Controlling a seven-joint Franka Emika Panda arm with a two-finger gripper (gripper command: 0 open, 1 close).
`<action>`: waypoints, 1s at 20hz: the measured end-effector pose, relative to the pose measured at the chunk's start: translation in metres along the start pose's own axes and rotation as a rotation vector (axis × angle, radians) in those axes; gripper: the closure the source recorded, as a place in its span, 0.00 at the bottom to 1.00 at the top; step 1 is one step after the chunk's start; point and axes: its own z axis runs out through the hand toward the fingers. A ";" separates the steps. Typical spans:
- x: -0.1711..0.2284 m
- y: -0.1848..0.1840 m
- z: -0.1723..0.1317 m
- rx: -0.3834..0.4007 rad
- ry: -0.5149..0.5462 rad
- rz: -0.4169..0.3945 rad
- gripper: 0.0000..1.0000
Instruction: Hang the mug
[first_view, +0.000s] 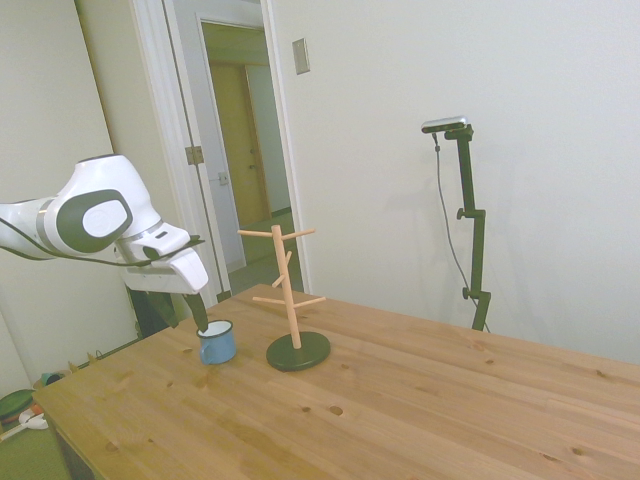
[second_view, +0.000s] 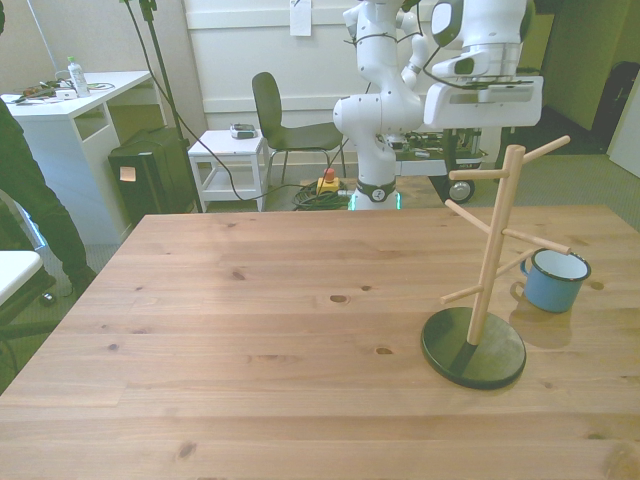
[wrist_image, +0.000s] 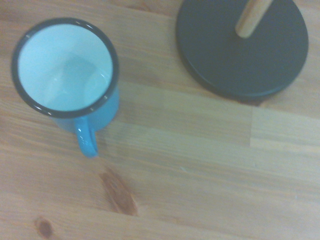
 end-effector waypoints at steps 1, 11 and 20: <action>0.000 -0.009 0.002 -0.008 0.003 -0.014 0.00; -0.029 -0.081 0.052 -0.059 0.011 -0.124 0.00; -0.047 -0.125 0.075 -0.084 0.059 -0.179 0.00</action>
